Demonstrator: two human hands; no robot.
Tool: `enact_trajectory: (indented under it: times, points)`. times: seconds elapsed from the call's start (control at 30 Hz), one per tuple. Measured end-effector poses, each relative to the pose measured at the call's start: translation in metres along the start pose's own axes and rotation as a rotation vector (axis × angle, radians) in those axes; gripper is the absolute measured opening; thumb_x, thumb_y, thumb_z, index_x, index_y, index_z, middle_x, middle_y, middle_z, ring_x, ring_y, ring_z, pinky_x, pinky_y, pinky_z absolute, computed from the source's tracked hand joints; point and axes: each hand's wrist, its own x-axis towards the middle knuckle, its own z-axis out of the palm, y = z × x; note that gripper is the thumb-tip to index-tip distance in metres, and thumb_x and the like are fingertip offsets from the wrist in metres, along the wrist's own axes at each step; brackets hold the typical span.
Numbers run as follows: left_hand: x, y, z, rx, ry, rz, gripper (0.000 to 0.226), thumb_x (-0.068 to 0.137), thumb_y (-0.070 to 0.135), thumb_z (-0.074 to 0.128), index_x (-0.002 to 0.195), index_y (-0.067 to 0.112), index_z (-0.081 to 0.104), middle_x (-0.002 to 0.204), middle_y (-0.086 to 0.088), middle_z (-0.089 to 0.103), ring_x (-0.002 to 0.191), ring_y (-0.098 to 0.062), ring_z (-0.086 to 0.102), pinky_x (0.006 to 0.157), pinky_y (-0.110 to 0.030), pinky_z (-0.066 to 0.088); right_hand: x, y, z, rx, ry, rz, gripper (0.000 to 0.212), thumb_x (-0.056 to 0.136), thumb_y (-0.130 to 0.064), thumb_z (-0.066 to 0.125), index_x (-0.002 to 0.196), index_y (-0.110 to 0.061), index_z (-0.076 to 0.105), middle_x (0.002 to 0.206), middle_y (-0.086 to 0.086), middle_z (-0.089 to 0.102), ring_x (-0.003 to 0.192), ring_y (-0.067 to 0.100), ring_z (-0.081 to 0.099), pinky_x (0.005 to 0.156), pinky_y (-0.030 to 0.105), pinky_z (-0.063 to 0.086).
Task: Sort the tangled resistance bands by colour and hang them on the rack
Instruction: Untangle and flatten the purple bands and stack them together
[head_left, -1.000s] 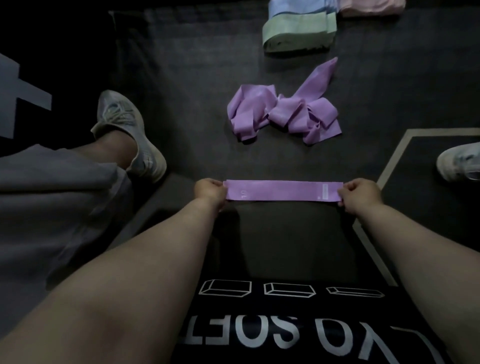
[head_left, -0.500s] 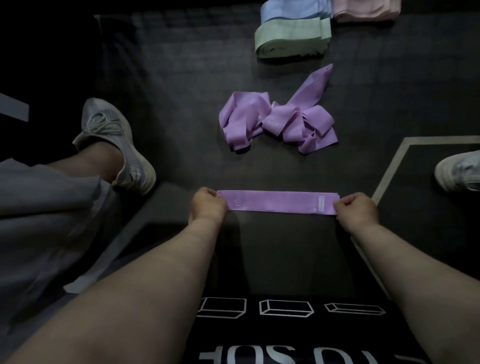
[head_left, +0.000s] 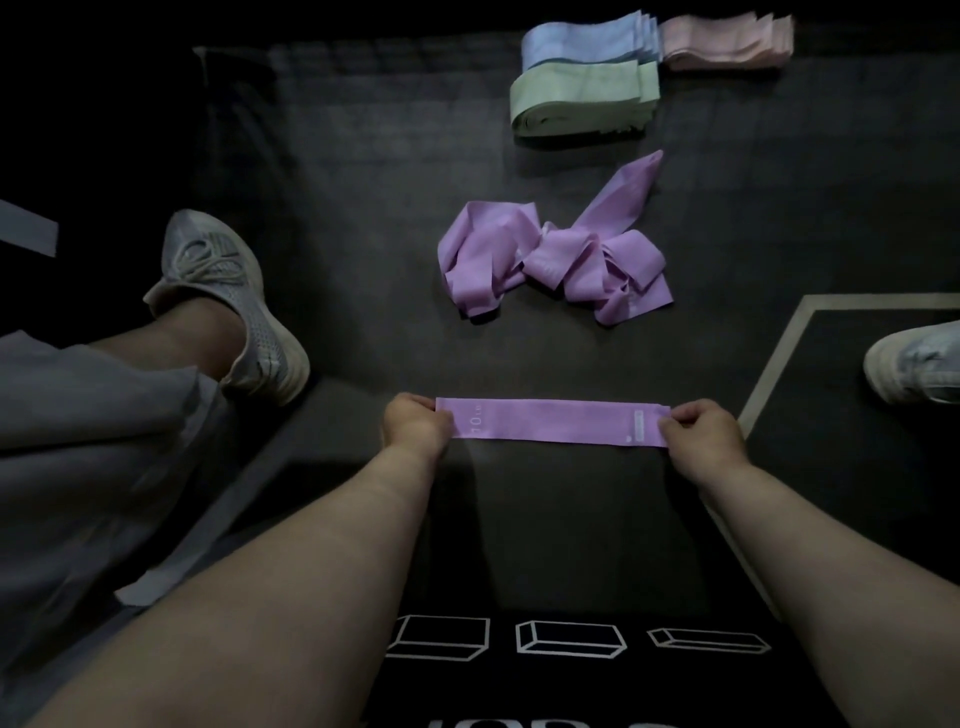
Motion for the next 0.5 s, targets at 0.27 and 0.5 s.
enact_trajectory:
  times: [0.27,0.5]
  points:
    - [-0.009,0.011,-0.014,-0.114,0.019,0.093,0.009,0.086,0.015,0.071,0.085,0.015,0.062,0.092,-0.006,0.068,0.09,-0.026,0.067,0.089,-0.038,0.057,-0.004,-0.011,-0.011,0.124,-0.016,-0.035,0.012,0.096,-0.018,0.062,0.108,-0.017,0.062,0.104,0.004,0.061,0.097,0.021,0.058,0.085,0.035,0.048]
    - [0.004,0.026,-0.021,-0.097,-0.031,0.178,0.016,0.082,0.008,0.071,0.091,0.018,0.063,0.1,-0.009,0.071,0.094,-0.027,0.069,0.09,-0.042,0.058,0.002,-0.024,-0.001,0.175,0.014,-0.061,0.018,0.096,-0.014,0.064,0.113,-0.01,0.063,0.11,0.011,0.066,0.097,0.023,0.061,0.086,0.035,0.05]
